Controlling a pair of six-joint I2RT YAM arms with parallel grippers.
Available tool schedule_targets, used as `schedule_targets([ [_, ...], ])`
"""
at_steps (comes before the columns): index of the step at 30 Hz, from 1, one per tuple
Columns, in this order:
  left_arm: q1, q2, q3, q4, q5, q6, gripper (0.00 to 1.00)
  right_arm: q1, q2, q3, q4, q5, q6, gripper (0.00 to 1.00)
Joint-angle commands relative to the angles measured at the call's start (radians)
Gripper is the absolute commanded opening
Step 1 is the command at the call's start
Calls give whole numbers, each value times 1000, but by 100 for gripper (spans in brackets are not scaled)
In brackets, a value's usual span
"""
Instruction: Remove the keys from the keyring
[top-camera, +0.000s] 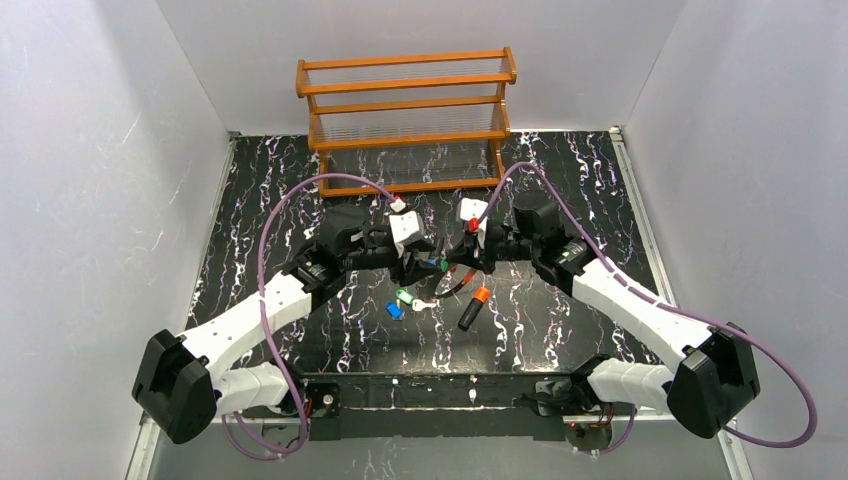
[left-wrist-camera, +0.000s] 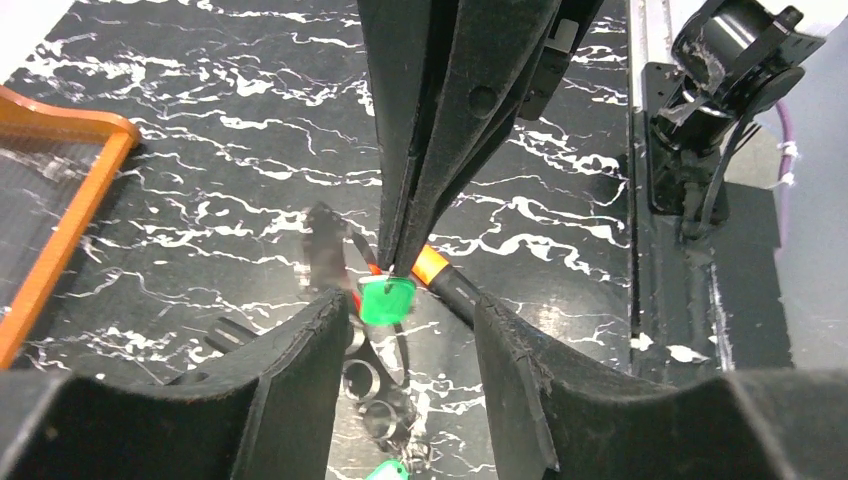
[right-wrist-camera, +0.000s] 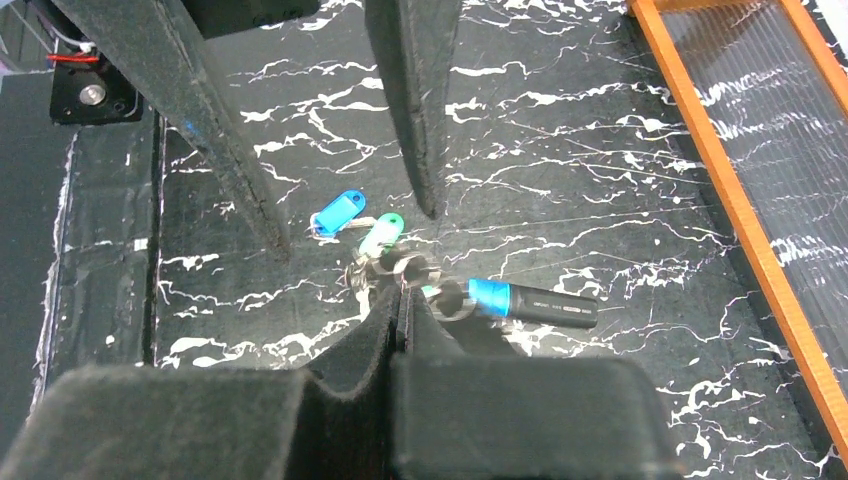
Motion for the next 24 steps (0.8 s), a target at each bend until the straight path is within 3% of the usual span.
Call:
schedule_targets([
  [1, 5, -37, 70, -132, 11, 157, 48, 2, 11, 75, -80, -35, -61, 1],
  [8, 20, -20, 92, -180, 9, 211, 49, 2, 20, 139, -173, -31, -115, 1],
  [13, 27, -58, 57, -146, -86, 180, 49, 2, 4, 118, -161, 138, -69, 1],
  [17, 28, -106, 24, -112, -228, 124, 52, -17, -21, 62, -102, 276, 68, 1],
  [24, 28, -222, -70, -36, -663, 6, 66, -163, -6, -61, -23, 462, 339, 1],
])
